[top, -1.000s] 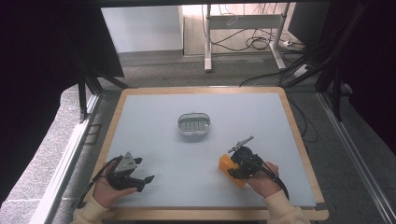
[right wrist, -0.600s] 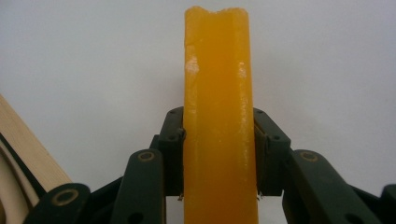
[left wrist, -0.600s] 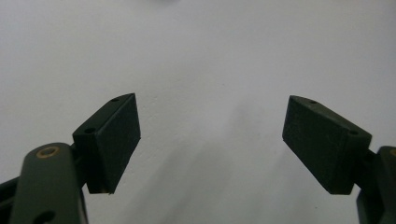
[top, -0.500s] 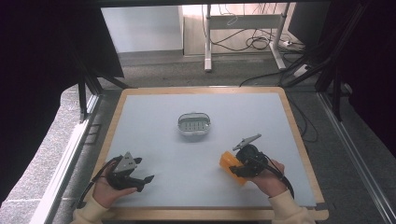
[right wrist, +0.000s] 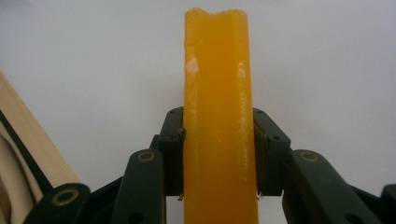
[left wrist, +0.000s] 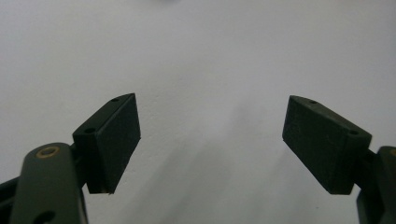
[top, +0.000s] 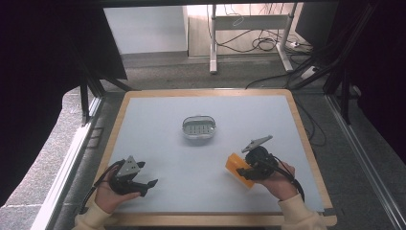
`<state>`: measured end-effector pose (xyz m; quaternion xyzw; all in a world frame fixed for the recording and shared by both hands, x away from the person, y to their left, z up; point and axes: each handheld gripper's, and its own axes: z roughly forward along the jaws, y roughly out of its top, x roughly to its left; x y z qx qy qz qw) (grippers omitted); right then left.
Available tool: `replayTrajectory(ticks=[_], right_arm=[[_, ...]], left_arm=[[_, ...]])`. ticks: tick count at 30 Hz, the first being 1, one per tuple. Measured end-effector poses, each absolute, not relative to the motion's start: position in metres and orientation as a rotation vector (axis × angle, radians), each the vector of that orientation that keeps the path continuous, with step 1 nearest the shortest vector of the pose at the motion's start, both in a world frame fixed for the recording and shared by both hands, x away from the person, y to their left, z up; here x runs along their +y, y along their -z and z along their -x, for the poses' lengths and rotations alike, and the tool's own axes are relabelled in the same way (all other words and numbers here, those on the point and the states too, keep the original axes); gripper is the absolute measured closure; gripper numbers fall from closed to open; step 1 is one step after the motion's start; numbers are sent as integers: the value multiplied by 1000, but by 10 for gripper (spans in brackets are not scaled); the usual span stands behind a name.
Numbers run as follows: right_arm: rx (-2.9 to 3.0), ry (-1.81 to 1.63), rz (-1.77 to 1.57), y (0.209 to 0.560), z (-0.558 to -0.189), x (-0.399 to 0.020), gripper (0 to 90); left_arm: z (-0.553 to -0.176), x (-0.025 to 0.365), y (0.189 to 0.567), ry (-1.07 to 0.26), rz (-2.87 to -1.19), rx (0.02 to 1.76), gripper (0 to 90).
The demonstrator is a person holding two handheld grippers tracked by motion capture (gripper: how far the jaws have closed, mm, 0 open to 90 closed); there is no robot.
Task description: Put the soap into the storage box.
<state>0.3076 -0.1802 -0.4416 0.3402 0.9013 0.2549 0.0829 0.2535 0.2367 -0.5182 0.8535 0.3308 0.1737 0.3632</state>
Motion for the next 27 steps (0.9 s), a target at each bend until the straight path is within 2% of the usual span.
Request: replayTrajectory(ticks=[27], right_arm=[[2692,-825,-927,428,-327,-177,617]], left_arm=[[-253,236,517,-446,-2196,848,192]])
